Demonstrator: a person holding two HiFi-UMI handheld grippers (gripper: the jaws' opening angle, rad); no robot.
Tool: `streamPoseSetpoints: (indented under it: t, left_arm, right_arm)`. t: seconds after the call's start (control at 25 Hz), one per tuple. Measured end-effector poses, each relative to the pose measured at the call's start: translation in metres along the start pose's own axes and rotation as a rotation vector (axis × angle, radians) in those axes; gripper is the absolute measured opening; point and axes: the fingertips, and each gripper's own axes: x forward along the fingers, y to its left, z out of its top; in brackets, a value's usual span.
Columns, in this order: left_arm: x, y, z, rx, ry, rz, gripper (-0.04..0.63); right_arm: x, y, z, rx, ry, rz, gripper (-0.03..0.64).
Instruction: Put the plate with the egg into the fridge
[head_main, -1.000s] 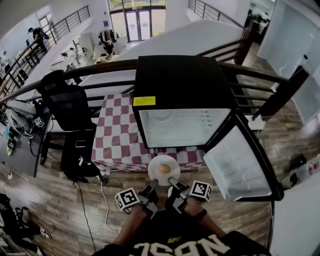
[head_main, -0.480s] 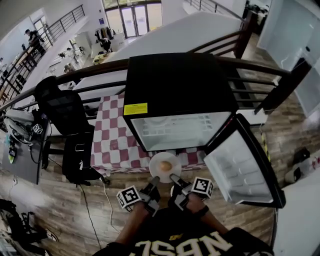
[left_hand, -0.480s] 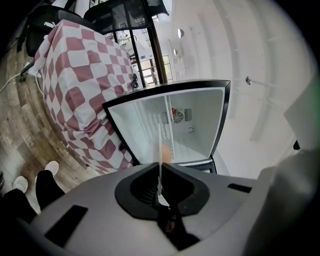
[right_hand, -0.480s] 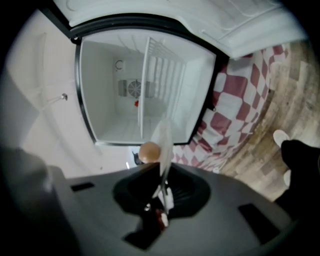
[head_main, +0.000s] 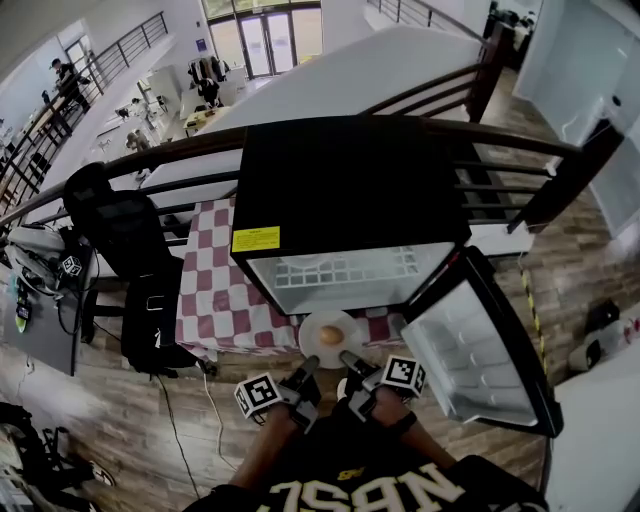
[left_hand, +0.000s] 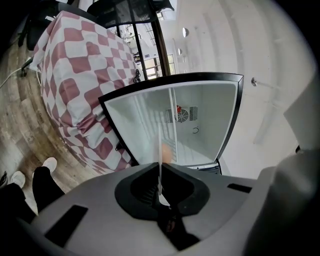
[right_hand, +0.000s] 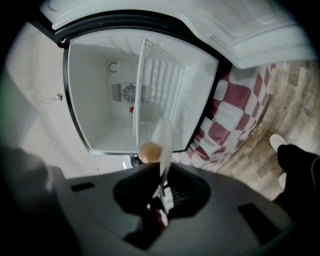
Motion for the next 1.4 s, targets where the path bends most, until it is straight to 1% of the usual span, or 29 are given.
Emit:
streamPoseSetpoints:
  t: [0.16, 0.32, 0.56, 0.8, 0.96, 1.08, 1.24, 1.4]
  left_arm:
    - [0.01, -0.003, 0.001, 0.006, -0.005, 0.007, 0.034]
    - [0.02, -0.001, -0.001, -0.012, -0.016, 0.005, 0.034]
    - [0.037, 0.011, -0.003, -0.003, -0.045, 0.033, 0.034]
    - [0.042, 0.024, -0.005, -0.037, -0.095, 0.054, 0.032]
    - [0.042, 0.032, 0.0, -0.033, -0.123, 0.068, 0.032]
    - [0.045, 0.033, -0.001, -0.06, -0.127, 0.069, 0.031]
    - [0.048, 0.046, 0.004, -0.07, -0.127, 0.069, 0.031]
    - [0.051, 0.056, 0.016, -0.052, -0.124, 0.076, 0.031]
  right_arm:
    - [0.002, -0.001, 0.01, -0.008, 0.024, -0.003, 0.037]
    - [0.003, -0.007, 0.019, 0.0, 0.037, -0.01, 0.037]
    - [0.002, -0.015, 0.036, -0.019, 0.055, -0.026, 0.037]
    - [0.006, -0.026, 0.043, -0.094, 0.071, -0.063, 0.038]
    - [0.013, -0.031, 0.044, -0.102, 0.092, -0.06, 0.038]
    - [0.017, -0.037, 0.044, -0.106, 0.104, -0.065, 0.04]
    - [0.024, -0.046, 0.045, -0.116, 0.096, -0.069, 0.04]
    - [0.036, -0.051, 0.048, -0.099, 0.066, -0.046, 0.04]
